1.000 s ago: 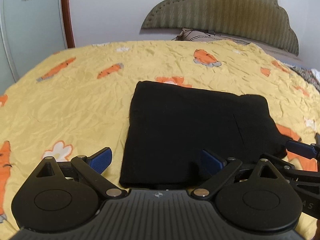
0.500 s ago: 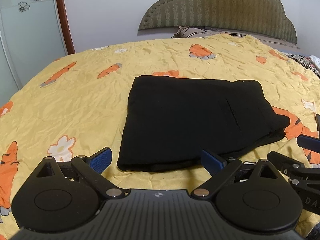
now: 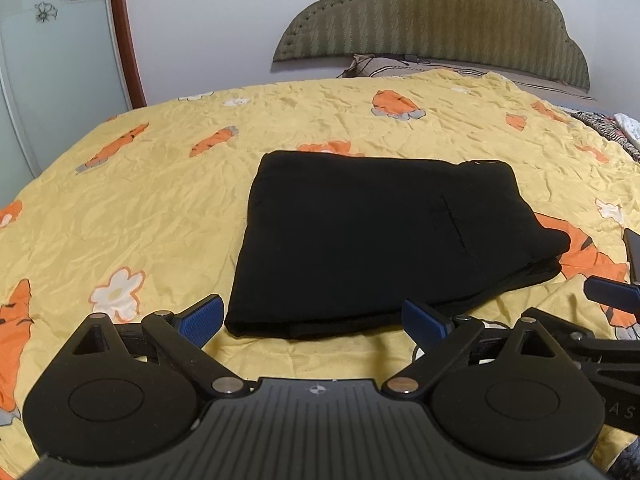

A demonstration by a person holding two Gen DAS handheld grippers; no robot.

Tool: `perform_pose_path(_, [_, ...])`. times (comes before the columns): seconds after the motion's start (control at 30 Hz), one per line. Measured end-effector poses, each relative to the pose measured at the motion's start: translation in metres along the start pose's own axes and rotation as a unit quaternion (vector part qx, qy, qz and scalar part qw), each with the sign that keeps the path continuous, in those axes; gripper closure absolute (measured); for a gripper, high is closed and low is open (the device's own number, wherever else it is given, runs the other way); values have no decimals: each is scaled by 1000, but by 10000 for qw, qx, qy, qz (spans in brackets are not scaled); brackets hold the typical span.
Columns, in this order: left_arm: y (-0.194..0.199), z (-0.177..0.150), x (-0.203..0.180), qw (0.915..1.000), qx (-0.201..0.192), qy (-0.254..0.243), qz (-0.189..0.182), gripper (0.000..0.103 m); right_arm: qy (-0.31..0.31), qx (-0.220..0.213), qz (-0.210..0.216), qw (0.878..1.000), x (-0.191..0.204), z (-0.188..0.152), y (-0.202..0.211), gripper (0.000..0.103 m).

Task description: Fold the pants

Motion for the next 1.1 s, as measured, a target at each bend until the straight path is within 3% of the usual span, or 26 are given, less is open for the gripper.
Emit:
perform_pose_path(0.4, [2,-10,15,9994,136,312,3,6,257,-167,-124,9995,18,-3,10,23])
perform_pose_path(1.1, [-3,-15,9,9995,198,243,90,6,213,-148,-23,9997,15,-8,7,23])
Point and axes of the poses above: each gripper's, at about its wrist camera, not at the fingertips, and y roughly against the way its jaws point, x to its left, z to its top, the point moved 5 cm from there along -y, roughly the way its jaws point, and after that the axes turned 11 degrees about x, right-handed, at the moved point
